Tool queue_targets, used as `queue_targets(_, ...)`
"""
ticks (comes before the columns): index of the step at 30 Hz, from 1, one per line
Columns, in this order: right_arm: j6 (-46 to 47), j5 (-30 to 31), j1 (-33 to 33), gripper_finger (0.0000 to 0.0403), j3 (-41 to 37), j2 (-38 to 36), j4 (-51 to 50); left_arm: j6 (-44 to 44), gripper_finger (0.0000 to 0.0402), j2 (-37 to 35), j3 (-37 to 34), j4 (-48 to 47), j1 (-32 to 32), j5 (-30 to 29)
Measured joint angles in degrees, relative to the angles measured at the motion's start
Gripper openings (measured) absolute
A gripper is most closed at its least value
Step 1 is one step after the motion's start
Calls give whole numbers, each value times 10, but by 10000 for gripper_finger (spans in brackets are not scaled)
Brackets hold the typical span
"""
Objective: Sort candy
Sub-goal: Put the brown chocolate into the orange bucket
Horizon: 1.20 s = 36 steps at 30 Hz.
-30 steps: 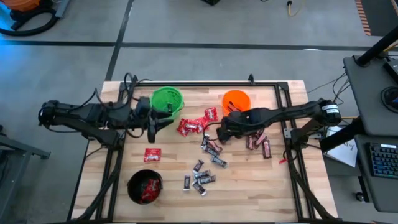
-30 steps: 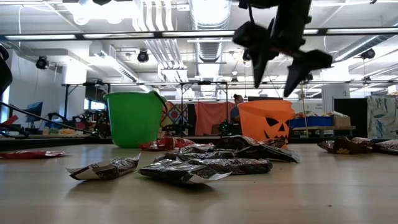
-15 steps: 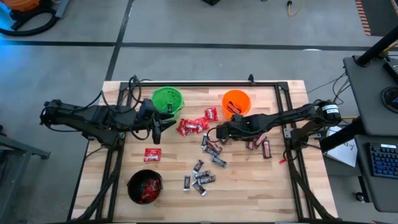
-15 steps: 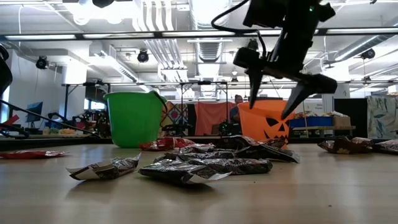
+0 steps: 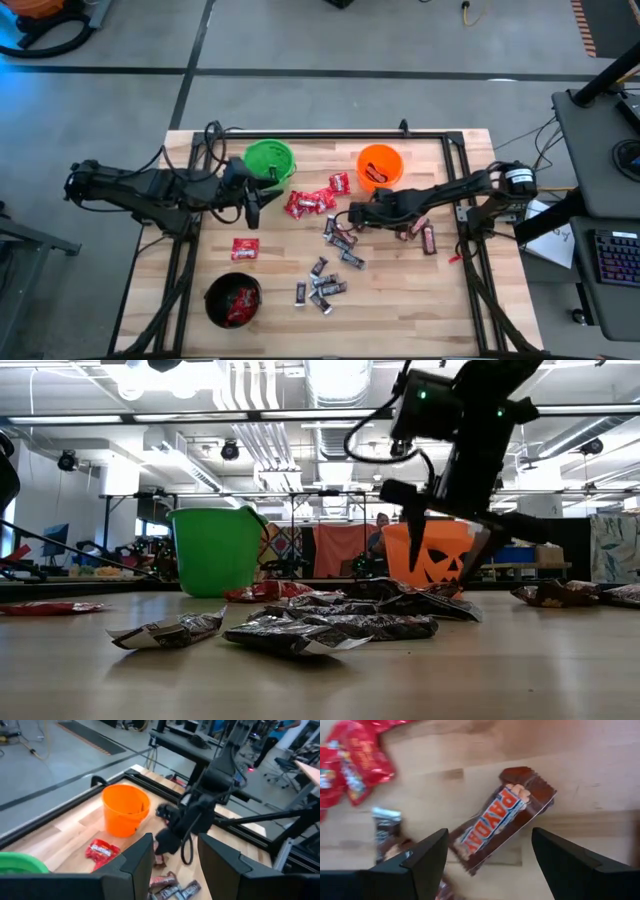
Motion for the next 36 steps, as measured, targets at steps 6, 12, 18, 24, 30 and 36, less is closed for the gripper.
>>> queue_targets(6, -14, -6, 0, 279, 2, 32, 6, 28, 139, -5, 27, -3, 0, -1)
queue_targets(12, -50, -8, 0, 278, 2, 34, 17, 56, 139, -6, 43, -1, 0, -7)
queue_targets(18, -77, -21, 0, 276, 2, 34, 15, 61, 139, -5, 43, -2, 0, -20)
queue_targets(24, -94, -22, 0, 224, 2, 34, 15, 61, 139, -2, 42, -11, 0, -27)
queue_targets(30, -110, -22, 0, 131, 2, 34, 18, 65, 139, -2, 42, -13, 0, -35)
queue_targets(36, -127, -22, 1, 69, 3, 33, 30, 69, 139, -1, 42, -14, 1, -43)
